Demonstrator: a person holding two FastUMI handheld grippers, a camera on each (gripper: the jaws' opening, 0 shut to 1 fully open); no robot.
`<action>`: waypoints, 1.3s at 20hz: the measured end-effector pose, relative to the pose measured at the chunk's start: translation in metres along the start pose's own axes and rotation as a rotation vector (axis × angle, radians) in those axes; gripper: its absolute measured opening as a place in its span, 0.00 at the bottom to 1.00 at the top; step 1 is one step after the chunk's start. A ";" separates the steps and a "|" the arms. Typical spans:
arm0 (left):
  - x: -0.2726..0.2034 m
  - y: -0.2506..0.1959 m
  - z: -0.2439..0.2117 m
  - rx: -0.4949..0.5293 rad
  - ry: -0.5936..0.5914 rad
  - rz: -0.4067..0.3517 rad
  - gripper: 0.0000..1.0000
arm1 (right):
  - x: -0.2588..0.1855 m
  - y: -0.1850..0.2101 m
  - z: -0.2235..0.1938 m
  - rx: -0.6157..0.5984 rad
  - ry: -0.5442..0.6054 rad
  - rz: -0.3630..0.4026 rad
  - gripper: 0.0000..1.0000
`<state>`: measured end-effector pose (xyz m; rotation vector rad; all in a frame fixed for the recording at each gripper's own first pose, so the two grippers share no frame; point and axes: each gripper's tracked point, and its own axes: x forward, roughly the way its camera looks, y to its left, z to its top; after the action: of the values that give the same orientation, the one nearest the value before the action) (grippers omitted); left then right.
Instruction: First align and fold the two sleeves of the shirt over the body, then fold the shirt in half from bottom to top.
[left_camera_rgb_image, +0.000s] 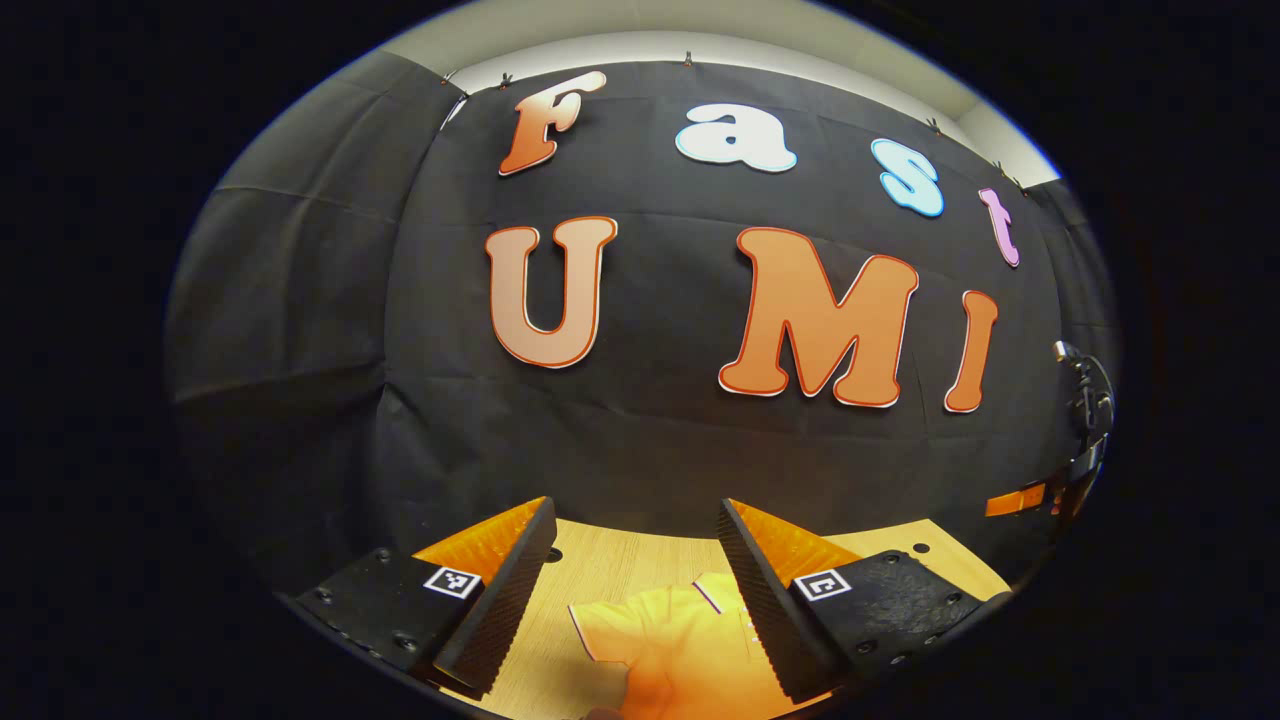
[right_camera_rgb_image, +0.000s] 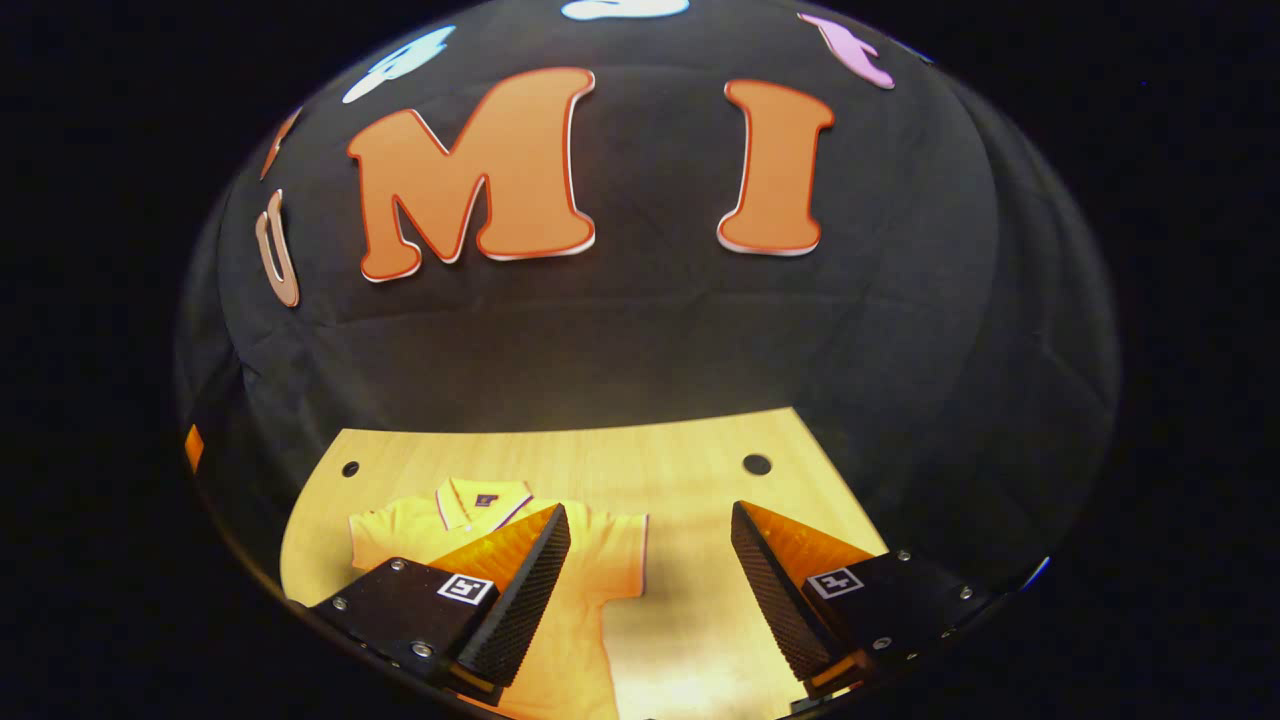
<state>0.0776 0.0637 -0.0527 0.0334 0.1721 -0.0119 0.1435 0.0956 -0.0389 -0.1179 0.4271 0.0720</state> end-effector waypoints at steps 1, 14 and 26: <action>0.001 0.001 -0.001 0.004 0.004 0.003 0.98 | 0.015 -0.001 -0.003 -0.005 0.045 -0.002 0.98; 0.029 0.047 -0.046 -0.010 0.118 0.078 0.98 | 0.179 0.004 -0.143 -0.031 0.636 -0.013 0.99; 0.043 0.054 -0.067 0.010 0.175 0.101 0.95 | 0.218 0.002 -0.191 -0.046 0.763 -0.069 0.99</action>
<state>0.1092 0.1194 -0.1247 0.0528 0.3454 0.0910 0.2631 0.0830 -0.3028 -0.2055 1.1825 -0.0358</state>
